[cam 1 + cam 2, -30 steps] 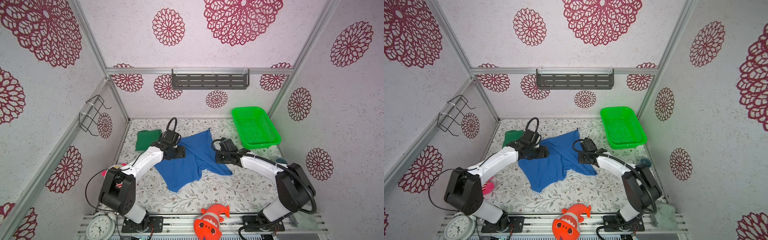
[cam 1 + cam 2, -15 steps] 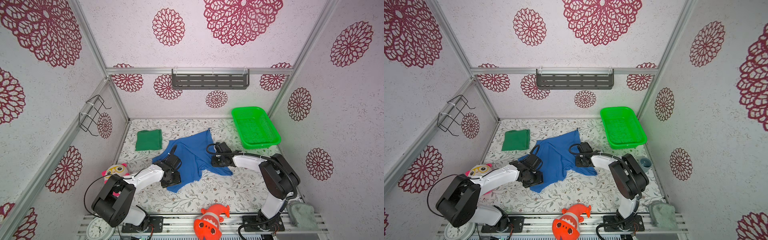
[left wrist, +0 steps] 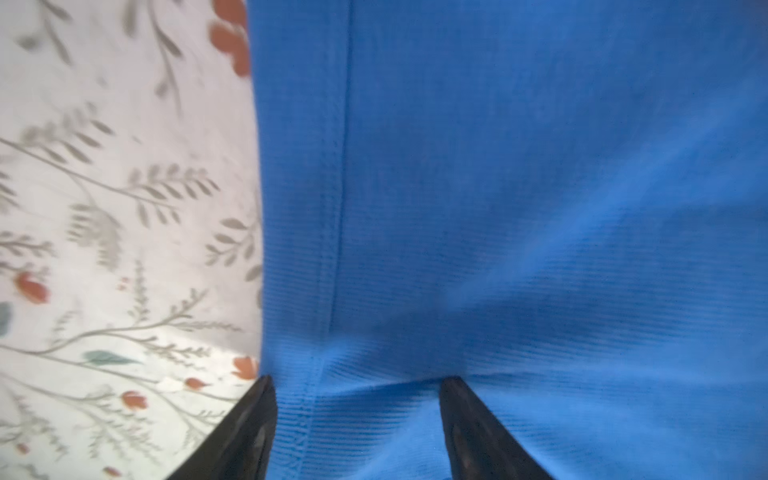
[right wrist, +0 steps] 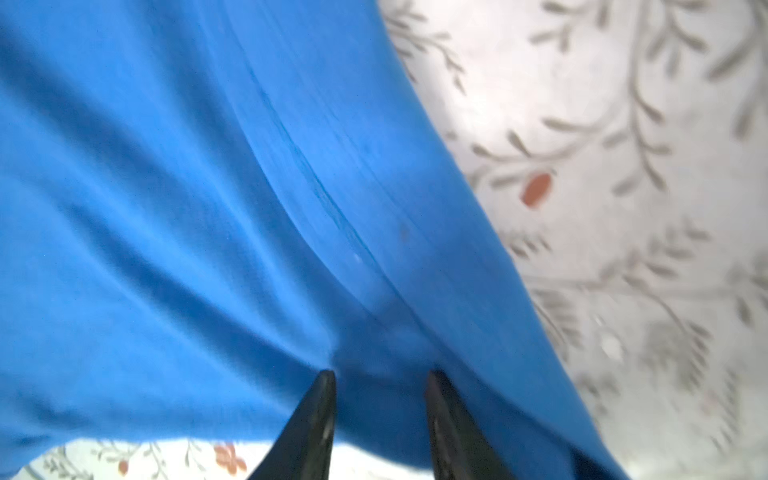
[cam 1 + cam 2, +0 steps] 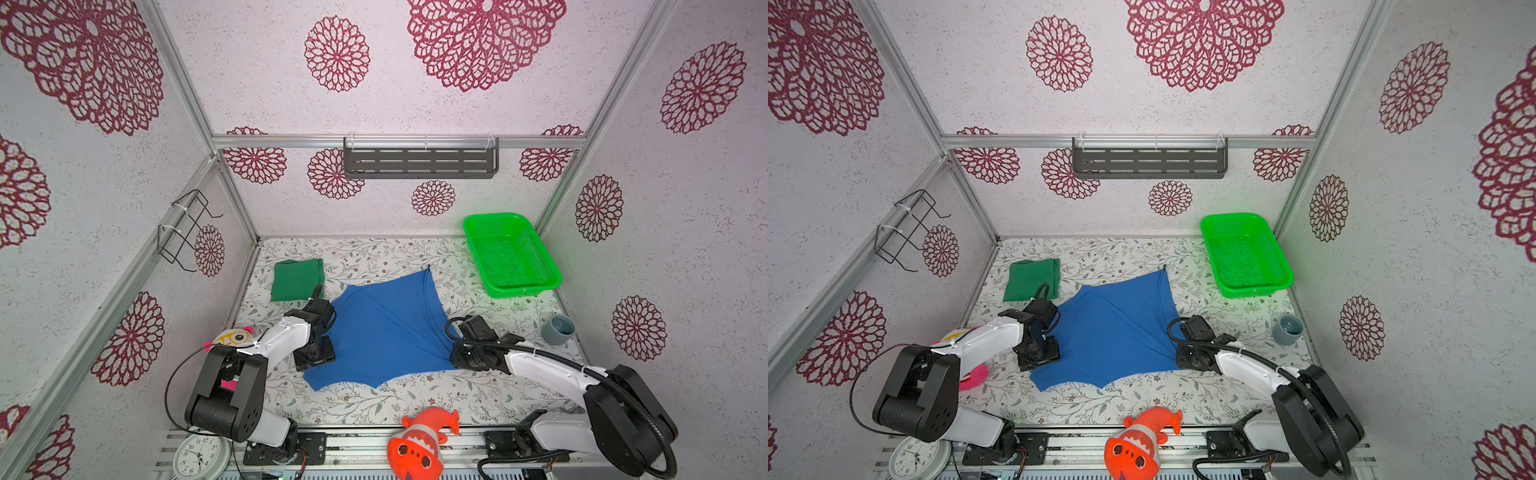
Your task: Fold and stack the tank tops
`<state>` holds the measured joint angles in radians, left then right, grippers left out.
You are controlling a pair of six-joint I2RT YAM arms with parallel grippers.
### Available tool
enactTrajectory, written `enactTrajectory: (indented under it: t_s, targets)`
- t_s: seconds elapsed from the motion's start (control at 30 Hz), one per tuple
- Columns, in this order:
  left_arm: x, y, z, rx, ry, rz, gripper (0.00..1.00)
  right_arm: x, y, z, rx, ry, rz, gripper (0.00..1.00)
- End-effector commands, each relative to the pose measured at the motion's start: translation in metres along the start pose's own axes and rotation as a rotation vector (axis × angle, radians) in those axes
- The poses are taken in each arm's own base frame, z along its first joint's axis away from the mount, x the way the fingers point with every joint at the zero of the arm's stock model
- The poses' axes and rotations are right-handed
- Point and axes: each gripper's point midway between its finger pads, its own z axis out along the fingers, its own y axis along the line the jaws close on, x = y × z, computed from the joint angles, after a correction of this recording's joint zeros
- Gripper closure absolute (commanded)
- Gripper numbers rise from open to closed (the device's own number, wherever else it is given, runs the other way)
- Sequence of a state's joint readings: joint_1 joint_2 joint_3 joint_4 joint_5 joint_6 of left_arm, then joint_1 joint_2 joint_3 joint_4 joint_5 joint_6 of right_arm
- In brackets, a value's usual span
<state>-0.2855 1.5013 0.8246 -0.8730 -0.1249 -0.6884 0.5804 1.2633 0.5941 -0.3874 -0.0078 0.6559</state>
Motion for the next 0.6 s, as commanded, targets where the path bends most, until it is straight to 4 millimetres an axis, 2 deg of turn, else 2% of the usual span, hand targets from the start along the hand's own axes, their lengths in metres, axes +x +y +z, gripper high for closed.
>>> enactTrajectory:
  t_s: [0.0,0.13,0.23,0.33,0.4,0.47,0.57]
  targets:
    - [-0.016,0.012,-0.023,-0.077,-0.049,0.04,0.33,-0.029,0.004,-0.031,0.049,-0.071,-0.045,0.62]
    - [-0.035,0.009,-0.054,-0.045,-0.141,0.032,0.33,-0.067,0.019,-0.035,0.089,-0.134,-0.133,0.61]
    - [-0.041,-0.017,-0.062,0.103,-0.173,0.004,0.33,-0.094,0.03,-0.026,0.126,-0.165,-0.18,0.47]
    - [-0.042,-0.039,-0.055,0.24,-0.191,-0.042,0.34,-0.118,0.036,-0.013,0.183,-0.182,-0.22,0.32]
    - [-0.041,-0.047,-0.047,0.293,-0.197,-0.077,0.34,-0.131,0.041,-0.005,0.214,-0.183,-0.242,0.25]
    - [-0.042,-0.049,-0.038,0.323,-0.224,-0.126,0.33,-0.141,0.048,0.004,0.221,-0.182,-0.26,0.18]
    - [-0.041,-0.05,-0.029,0.391,-0.273,-0.218,0.34,-0.146,0.052,0.023,0.233,-0.158,-0.283,0.14]
